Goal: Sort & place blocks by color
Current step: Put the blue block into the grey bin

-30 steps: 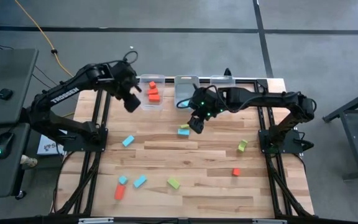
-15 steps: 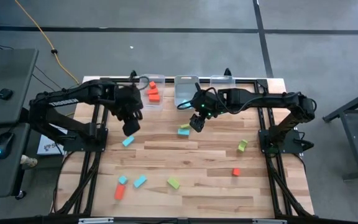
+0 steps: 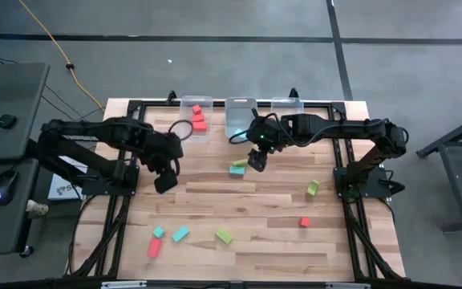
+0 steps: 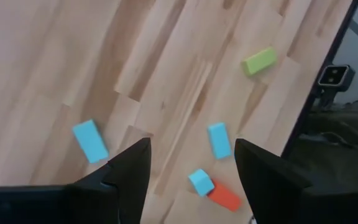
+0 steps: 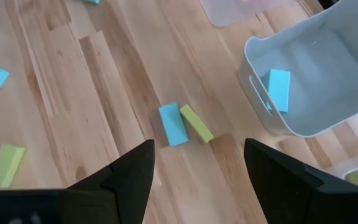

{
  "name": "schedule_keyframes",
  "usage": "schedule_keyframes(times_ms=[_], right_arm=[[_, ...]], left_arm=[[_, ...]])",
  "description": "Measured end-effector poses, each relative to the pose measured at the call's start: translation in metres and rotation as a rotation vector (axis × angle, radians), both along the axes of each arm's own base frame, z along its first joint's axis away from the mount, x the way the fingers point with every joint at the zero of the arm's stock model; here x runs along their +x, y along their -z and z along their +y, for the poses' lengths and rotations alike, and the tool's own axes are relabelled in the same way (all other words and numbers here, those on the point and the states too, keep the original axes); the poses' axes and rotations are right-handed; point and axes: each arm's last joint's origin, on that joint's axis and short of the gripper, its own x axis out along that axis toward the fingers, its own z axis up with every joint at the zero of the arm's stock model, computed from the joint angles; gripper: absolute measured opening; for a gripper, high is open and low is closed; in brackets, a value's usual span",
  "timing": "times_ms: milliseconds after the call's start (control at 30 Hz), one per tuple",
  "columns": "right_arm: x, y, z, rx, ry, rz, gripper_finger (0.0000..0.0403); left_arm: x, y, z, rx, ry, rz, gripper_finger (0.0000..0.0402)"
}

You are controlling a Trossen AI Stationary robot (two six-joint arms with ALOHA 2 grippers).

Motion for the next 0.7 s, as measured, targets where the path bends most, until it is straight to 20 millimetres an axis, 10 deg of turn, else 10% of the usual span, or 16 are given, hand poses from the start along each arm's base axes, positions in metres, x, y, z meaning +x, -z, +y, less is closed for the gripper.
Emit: schedule_keyframes(times_ms=[700], right_arm=[[-0.005,0.0,-0.029,-0.014,0.05,0.017,0.0238]], left_arm=[[0.025,0.069,-0.074,0.04,-0.229,0.107,0.0223]])
